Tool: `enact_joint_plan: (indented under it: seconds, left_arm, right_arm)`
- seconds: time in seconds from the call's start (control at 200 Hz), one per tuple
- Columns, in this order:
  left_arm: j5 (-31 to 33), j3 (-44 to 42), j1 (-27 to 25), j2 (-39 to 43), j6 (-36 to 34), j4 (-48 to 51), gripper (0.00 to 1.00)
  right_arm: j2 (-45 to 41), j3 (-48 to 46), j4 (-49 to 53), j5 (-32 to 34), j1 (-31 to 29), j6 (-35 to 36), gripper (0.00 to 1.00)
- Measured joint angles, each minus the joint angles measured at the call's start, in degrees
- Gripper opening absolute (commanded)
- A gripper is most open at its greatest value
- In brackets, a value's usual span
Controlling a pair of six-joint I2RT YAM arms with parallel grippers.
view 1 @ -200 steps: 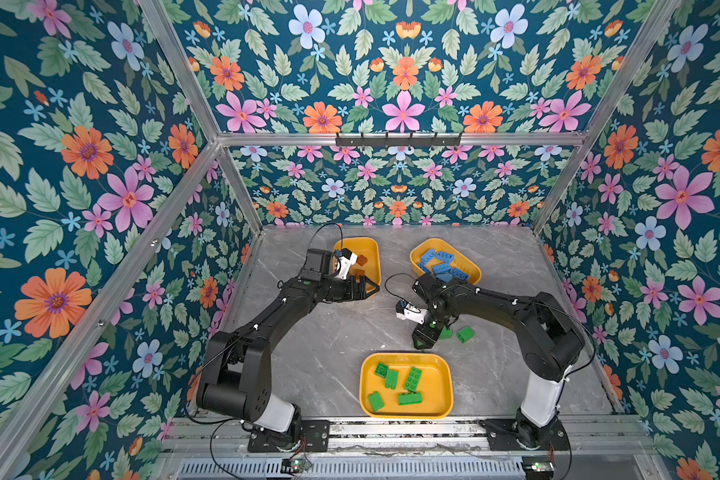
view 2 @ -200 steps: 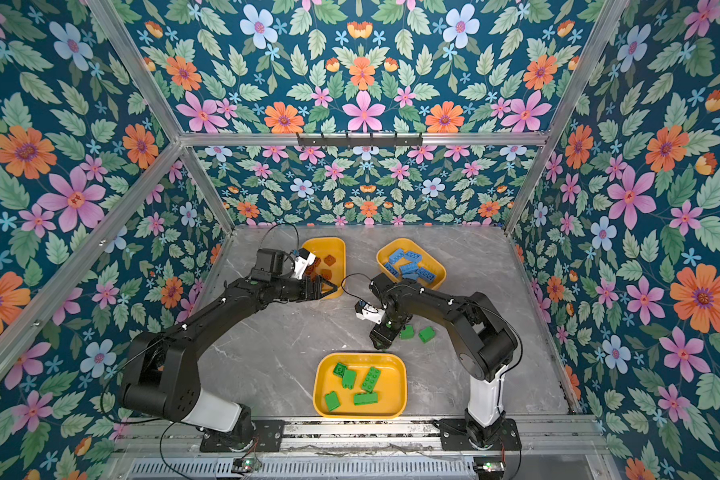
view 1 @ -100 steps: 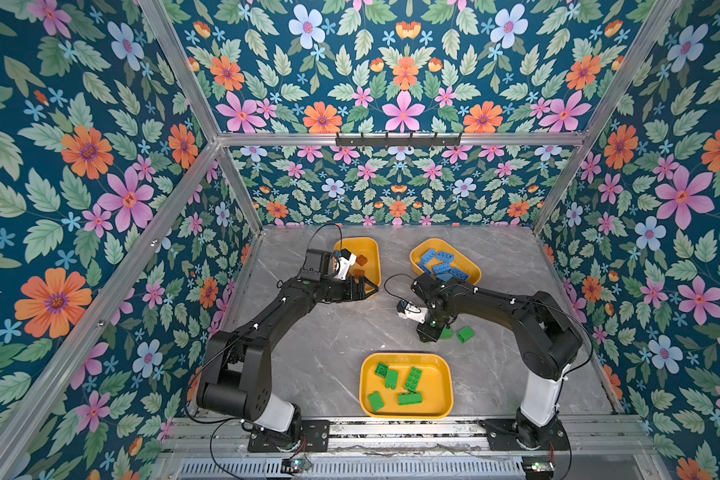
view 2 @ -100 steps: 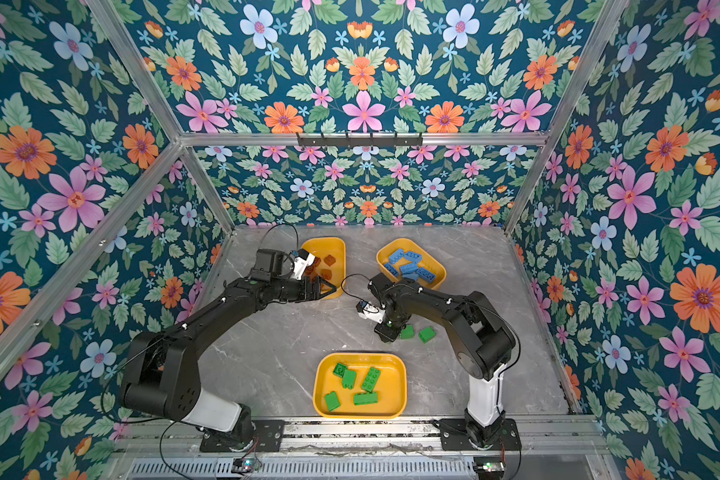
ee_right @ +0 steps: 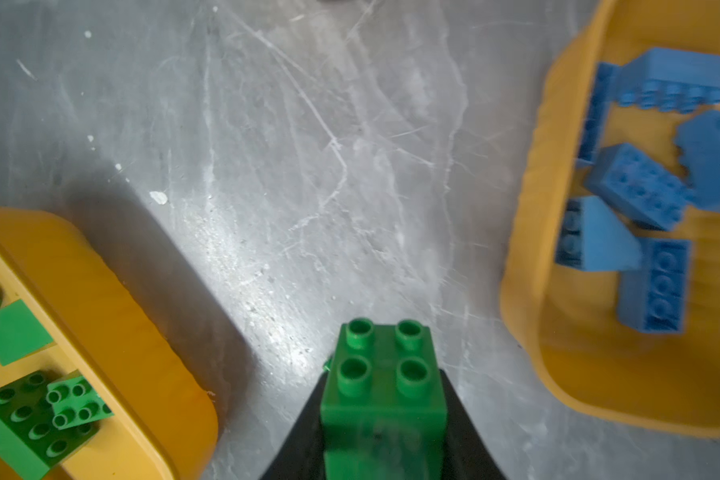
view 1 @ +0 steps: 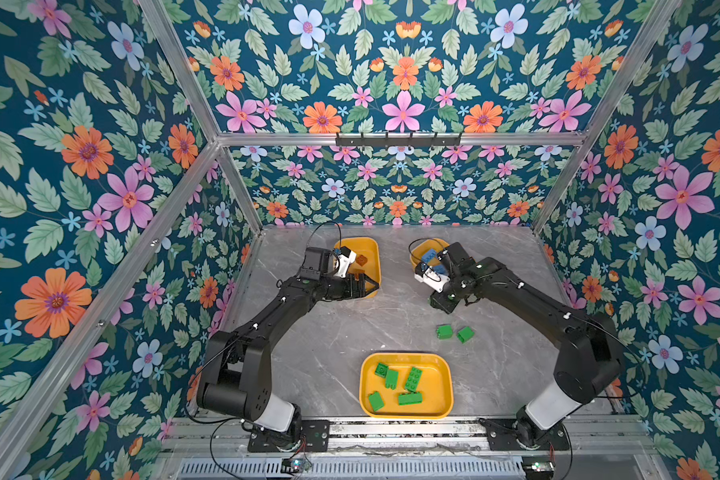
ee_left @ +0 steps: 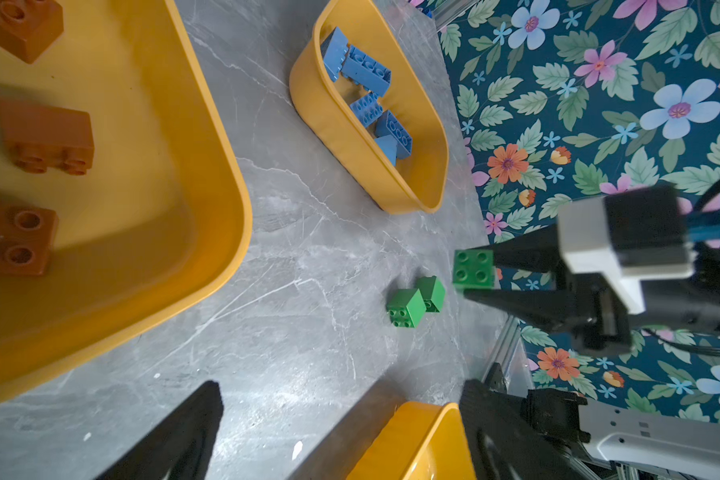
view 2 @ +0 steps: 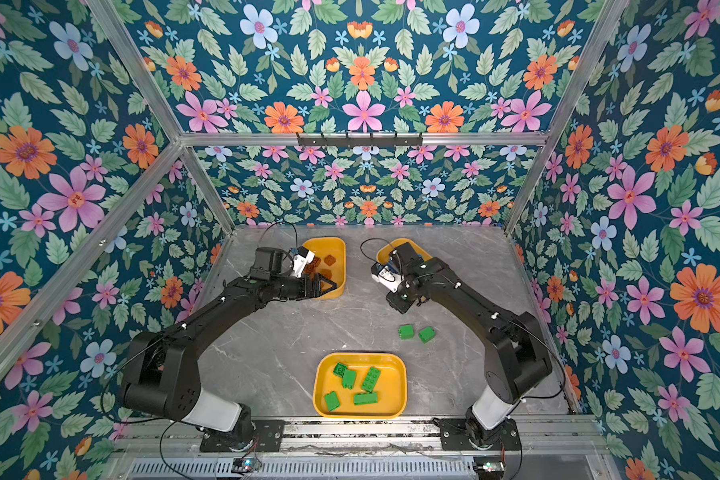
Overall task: Sort the legos into containers by color
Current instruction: 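Carry the green brick into the near green-brick bin and open the right gripper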
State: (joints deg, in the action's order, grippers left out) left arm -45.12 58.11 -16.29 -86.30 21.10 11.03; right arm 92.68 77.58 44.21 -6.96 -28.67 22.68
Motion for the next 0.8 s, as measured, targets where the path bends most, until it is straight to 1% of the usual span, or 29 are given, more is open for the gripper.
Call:
enact_joint_plan:
  seconds: [0.08, 0.19, 0.26, 0.455, 0.615, 0.71, 0.765, 0.8]
  left_arm:
    - [-0.2, 0.0, 0.0, 0.0, 0.6, -0.5, 0.92]
    - [-0.3, 0.0, 0.0, 0.0, 1.0, -0.8, 0.92]
    - [-0.6, 0.0, 0.0, 0.0, 1.0, -0.9, 0.92]
    - [-1.1, 0.7, 0.0, -0.3, 1.0, -0.9, 0.92]
    - [-1.2, 0.9, 0.0, -0.6, 1.0, -0.8, 0.92]
    - [-1.2, 0.9, 0.0, -0.8, 1.0, -0.7, 0.92]
    - [-1.2, 0.9, 0.0, -0.8, 1.0, -0.7, 0.92]
    - [-1.2, 0.9, 0.0, -0.8, 1.0, -0.7, 0.92]
  right_arm:
    - [-1.0, 0.8, 0.7, -1.1, 0.2, 0.1, 0.26]
    - [-3.6, -0.1, 1.7, -4.9, -0.1, 0.2, 0.26]
    - [-6.1, -1.7, 2.3, -7.2, -1.3, 0.2, 0.26]
    - [-13.2, -9.8, 3.6, -12.1, -9.2, 0.2, 0.26]
    - [-17.0, -16.9, 3.3, -12.3, -16.2, -0.2, 0.27]
    - [-17.3, -21.0, 2.6, -11.6, -19.6, -0.7, 0.31]
    - [-17.0, -22.5, 2.1, -10.6, -20.8, -1.3, 0.33]
    - [-16.6, -23.2, 1.7, -10.4, -21.5, -1.3, 0.36]
